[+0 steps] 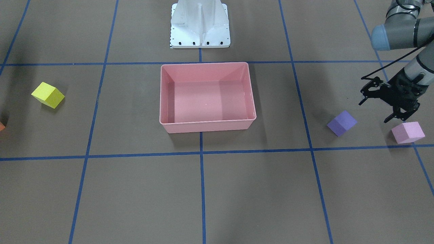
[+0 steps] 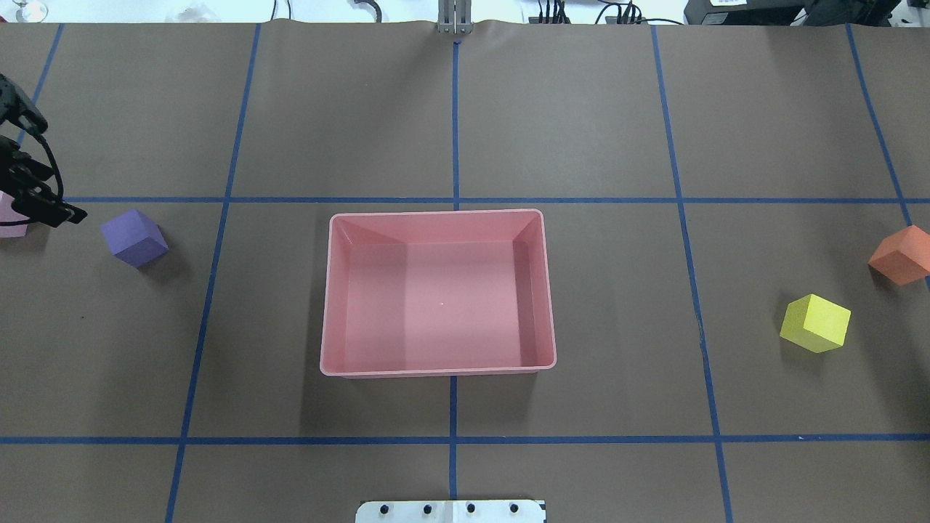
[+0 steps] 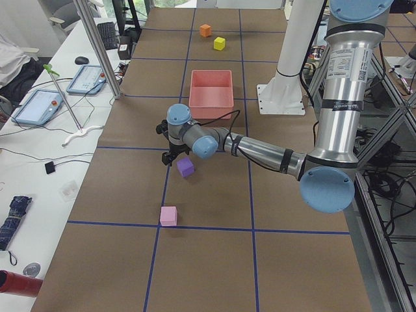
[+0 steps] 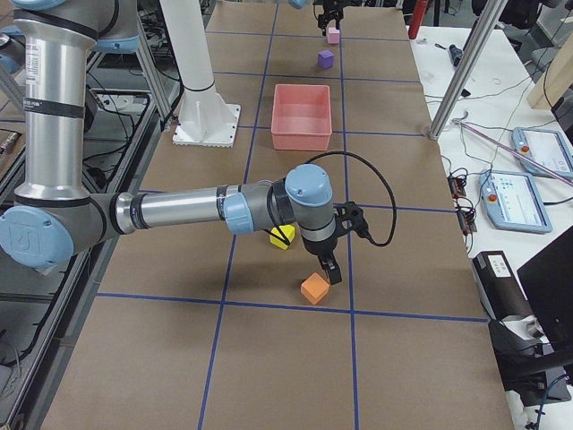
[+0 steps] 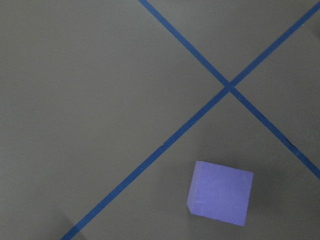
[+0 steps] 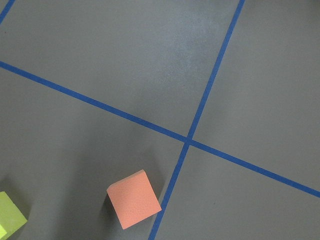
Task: Place blocks into pink bin with both arms
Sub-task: 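Lower the left gripper onto the purple cube and close it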
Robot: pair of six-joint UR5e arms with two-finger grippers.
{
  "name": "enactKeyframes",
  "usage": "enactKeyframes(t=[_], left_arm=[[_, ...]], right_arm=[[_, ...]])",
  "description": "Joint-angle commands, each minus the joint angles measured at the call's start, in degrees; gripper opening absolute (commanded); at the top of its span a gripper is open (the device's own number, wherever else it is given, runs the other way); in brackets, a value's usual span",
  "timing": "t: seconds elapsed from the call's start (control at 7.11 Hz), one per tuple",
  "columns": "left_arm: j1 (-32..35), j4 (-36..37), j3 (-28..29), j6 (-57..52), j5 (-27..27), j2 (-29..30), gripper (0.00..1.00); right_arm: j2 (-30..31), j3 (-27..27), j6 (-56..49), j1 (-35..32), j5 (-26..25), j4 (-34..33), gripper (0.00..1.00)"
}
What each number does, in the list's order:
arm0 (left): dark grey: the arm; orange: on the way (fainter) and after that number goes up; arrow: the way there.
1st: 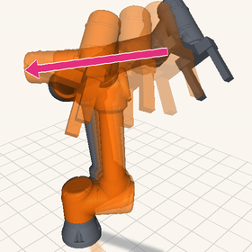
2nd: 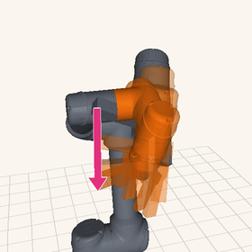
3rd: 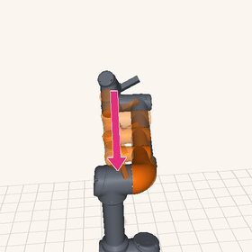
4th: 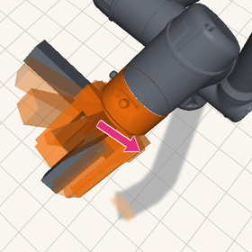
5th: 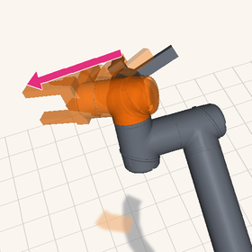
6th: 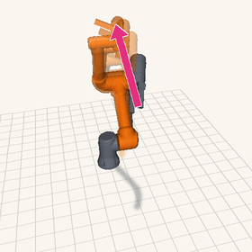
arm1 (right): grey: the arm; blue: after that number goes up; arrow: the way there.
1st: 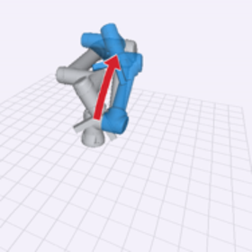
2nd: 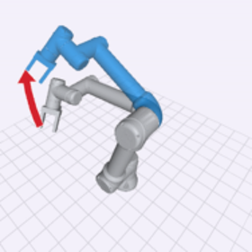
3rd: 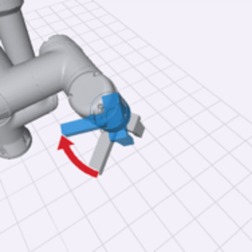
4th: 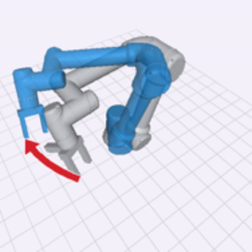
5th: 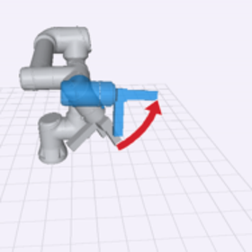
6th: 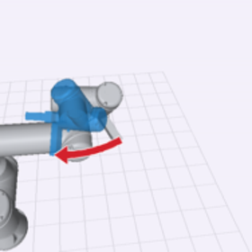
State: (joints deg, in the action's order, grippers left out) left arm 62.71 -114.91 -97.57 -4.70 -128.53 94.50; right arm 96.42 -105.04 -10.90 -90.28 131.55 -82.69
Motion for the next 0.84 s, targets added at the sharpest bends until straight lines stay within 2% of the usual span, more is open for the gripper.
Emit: enactKeyframes(t=[0.0,0.7], left_arm=[[-3.5,-3.0,4.0,0.0,1.2,1.3,1.0],[-5.8,-3.1,10.6,0.0,1.3,5.1,1.0]], right_arm=[[0.0,0.0,0.0,-0.1,0.0,0.0,1.0],[-0.2,0.5,0.0,0.0,0.0,0.0,1.0]])
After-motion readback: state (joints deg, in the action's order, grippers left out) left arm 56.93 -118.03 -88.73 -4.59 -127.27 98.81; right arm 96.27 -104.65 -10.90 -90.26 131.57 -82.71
